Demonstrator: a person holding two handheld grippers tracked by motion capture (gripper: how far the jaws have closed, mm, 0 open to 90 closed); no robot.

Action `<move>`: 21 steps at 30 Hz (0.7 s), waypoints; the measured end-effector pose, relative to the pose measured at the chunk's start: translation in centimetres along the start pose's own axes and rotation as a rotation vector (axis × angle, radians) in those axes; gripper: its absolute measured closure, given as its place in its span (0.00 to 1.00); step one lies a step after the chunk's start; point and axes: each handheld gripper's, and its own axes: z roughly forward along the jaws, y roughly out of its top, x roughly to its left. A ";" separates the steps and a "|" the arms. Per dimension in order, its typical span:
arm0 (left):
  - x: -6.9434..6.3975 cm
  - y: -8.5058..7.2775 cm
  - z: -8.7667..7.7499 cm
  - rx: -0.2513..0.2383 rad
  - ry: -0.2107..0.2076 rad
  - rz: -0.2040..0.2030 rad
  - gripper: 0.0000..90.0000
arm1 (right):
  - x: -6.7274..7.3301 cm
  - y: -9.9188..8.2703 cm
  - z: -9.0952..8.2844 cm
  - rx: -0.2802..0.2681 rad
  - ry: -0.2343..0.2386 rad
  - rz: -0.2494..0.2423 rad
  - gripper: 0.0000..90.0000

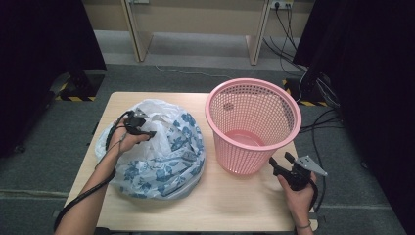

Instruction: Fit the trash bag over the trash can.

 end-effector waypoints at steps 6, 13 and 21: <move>0.2 -0.6 -0.1 -0.008 -0.010 0.005 0.84 | 0.0 0.0 0.0 -0.001 -0.001 -0.002 0.31; 0.4 -1.0 -0.8 -0.068 -0.017 -0.010 0.96 | 0.0 0.0 0.0 -0.002 -0.001 -0.002 0.31; 0.5 -1.4 -2.1 -0.169 -0.029 -0.039 0.98 | 0.0 0.0 0.0 -0.002 -0.002 -0.003 0.31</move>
